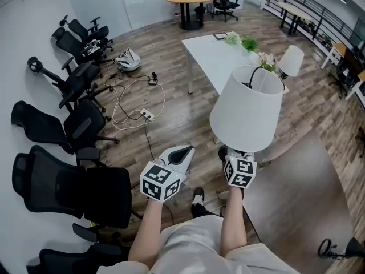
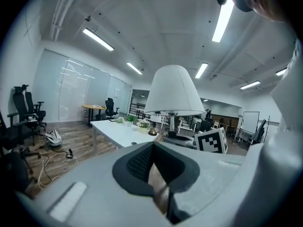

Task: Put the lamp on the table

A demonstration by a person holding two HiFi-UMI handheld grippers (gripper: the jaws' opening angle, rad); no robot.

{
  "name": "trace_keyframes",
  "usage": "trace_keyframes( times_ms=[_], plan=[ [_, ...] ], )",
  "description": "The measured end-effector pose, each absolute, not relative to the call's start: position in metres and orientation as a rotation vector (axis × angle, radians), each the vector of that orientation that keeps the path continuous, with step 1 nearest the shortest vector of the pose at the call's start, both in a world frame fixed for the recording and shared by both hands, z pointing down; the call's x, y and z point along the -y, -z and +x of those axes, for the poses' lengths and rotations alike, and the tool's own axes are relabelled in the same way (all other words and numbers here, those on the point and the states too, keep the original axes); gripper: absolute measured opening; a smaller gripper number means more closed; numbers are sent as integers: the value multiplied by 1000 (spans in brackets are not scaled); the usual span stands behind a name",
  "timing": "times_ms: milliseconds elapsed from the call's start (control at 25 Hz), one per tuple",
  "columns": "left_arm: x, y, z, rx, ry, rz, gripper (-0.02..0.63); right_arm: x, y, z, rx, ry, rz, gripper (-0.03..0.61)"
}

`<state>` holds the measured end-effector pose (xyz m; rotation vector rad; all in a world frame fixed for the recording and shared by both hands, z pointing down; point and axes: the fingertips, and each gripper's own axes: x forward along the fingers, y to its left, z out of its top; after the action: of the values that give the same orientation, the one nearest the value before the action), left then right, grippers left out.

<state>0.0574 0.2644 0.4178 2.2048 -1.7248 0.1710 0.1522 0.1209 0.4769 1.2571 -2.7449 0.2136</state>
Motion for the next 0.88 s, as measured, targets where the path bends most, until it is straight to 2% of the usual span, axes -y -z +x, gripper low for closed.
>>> trace_keyframes(
  times_ms=[520, 880],
  plan=[
    [-141, -426, 12, 1782, -153, 2195, 0, 3, -489, 93, 2775, -206, 1197, 164],
    [-128, -432, -8, 1817, -135, 2150, 0, 30, -500, 71, 2796, -244, 1119, 164]
  ],
)
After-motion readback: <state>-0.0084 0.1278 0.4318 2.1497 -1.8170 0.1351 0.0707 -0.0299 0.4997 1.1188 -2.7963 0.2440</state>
